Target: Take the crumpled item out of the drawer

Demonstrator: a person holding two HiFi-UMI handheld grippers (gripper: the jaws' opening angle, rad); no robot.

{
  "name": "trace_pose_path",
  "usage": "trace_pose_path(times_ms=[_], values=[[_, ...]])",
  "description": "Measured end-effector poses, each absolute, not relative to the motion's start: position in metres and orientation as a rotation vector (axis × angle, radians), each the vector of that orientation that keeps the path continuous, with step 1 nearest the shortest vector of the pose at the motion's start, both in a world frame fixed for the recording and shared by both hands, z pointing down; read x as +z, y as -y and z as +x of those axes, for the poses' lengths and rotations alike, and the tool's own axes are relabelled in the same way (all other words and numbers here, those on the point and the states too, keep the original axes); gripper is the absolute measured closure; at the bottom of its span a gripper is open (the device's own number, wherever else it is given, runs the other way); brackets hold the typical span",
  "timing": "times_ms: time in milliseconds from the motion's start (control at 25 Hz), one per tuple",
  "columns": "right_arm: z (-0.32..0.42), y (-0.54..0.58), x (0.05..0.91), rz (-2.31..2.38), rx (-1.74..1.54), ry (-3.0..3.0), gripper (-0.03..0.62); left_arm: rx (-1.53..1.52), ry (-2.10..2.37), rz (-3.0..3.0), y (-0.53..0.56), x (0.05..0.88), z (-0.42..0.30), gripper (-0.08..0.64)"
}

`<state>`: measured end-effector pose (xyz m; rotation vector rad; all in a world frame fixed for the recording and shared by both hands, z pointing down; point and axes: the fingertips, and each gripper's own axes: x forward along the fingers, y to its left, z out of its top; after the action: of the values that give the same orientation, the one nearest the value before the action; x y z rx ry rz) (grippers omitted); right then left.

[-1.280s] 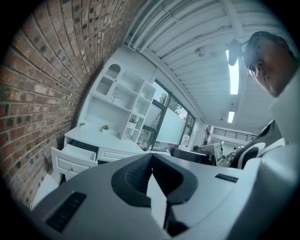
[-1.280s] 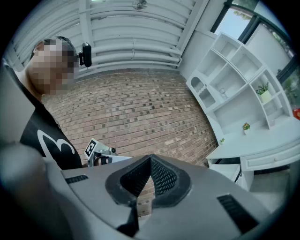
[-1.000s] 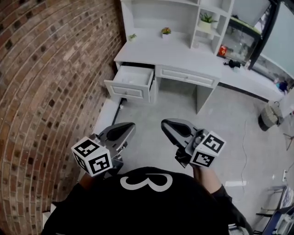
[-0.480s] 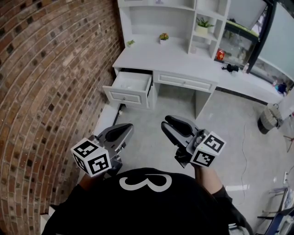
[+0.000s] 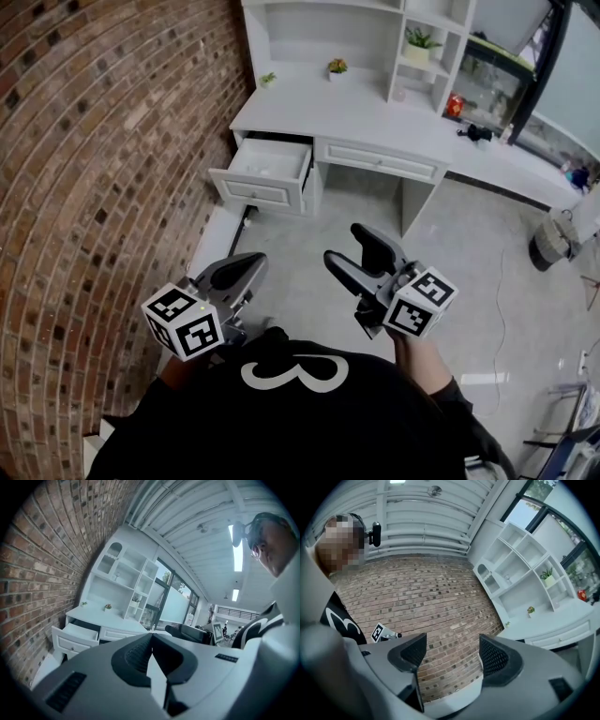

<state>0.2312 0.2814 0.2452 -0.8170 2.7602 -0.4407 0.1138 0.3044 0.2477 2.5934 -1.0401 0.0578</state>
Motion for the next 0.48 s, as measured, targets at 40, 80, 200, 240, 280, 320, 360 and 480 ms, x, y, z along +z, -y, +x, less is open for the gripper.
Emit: trace_pose_path(times_ms=[40, 80, 200, 240, 280, 320, 360, 480], values=[[0.231, -0.278, 0.247, -0.824, -0.449, -2.756, 0.249, 0.06, 1.042, 2.587, -0.302, 0.25, 0.112, 0.557], [0.231, -0.275, 0.25, -0.826, -0.46, -2.754, 0.245, 0.061, 1.044, 2.582, -0.299, 0.252, 0.111, 0.557], [0.227, -0.266, 0.261, -0.822, -0.497, -2.752, 0.239, 0.066, 1.042, 2.574, -0.29, 0.259, 0.108, 0.557], [0.226, -0.263, 0.264, -0.823, -0.505, -2.753, 0.238, 0.068, 1.038, 2.573, -0.286, 0.261, 0.107, 0.557], [0.224, -0.259, 0.266, -0.826, -0.508, -2.756, 0.233, 0.07, 1.034, 2.571, -0.282, 0.264, 0.106, 0.557], [0.222, -0.255, 0.269, -0.83, -0.51, -2.759, 0.23, 0.071, 1.029, 2.569, -0.278, 0.266, 0.105, 0.557], [0.22, -0.25, 0.271, -0.836, -0.512, -2.761, 0.229, 0.072, 1.025, 2.566, -0.273, 0.268, 0.103, 0.557], [0.214, -0.233, 0.278, -0.857, -0.528, -2.762, 0.23, 0.072, 1.02, 2.554, -0.255, 0.275, 0.095, 0.557]])
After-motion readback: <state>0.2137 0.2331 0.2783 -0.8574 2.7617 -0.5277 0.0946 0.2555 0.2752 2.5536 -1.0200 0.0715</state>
